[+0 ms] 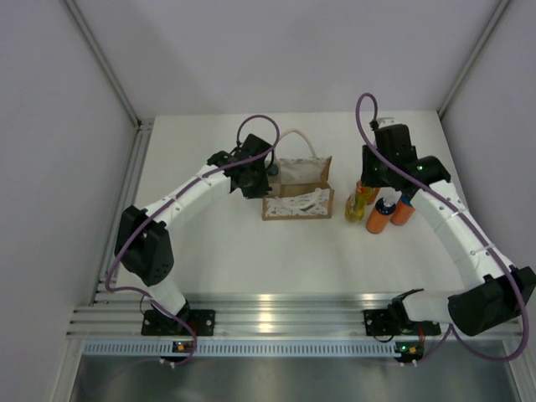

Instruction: Take the personal care products out of the canvas bag

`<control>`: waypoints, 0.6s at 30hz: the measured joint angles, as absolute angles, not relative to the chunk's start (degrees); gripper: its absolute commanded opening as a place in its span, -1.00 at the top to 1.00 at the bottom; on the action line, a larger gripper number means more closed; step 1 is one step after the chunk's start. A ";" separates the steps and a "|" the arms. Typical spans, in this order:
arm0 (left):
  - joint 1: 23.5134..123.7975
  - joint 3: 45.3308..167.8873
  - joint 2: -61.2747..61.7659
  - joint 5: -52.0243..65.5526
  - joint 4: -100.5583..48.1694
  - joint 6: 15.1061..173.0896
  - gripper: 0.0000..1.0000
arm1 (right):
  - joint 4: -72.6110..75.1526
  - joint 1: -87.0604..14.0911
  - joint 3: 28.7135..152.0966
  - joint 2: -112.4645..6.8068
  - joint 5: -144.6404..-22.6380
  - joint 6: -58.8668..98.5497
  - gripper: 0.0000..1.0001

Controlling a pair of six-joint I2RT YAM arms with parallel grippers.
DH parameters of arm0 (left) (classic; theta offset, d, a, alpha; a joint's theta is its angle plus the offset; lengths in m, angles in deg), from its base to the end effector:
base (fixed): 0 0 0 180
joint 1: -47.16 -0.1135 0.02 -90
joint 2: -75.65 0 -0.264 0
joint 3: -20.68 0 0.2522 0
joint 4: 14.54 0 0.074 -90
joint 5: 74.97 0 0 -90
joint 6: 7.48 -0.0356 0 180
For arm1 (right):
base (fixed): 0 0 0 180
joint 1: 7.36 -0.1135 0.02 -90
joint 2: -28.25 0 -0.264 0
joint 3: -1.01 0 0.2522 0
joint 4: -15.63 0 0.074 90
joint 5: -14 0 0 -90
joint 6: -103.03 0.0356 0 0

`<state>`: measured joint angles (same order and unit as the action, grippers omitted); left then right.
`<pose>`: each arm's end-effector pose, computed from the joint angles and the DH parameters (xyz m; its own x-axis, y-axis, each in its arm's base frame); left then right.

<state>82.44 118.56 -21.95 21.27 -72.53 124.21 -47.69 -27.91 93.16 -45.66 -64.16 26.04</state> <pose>0.3006 -0.2080 0.2839 -0.8657 -0.1974 -0.4600 -0.0656 0.9558 -0.2867 0.2490 0.0856 0.3690 -0.6928 -0.0244 -0.7207 -0.0533 0.9984 0.0174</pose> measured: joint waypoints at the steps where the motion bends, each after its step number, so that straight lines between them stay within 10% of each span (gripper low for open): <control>1: 82.42 118.56 -21.93 21.27 -72.57 124.14 0.83 | -46.47 -27.89 91.37 -45.05 -64.29 25.85 1.00; 13: 82.44 118.56 -21.69 21.24 -73.23 123.69 0.79 | -38.36 -27.80 81.60 -42.64 -66.65 24.10 1.00; 18: 82.44 118.58 -21.58 21.27 -73.27 123.07 0.58 | -36.63 -27.80 80.81 -42.64 -66.65 24.18 0.27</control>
<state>82.44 118.58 -21.58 21.27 -73.27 123.07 -36.63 -27.80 80.81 -42.64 -66.65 24.18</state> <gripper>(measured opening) 0.179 0.325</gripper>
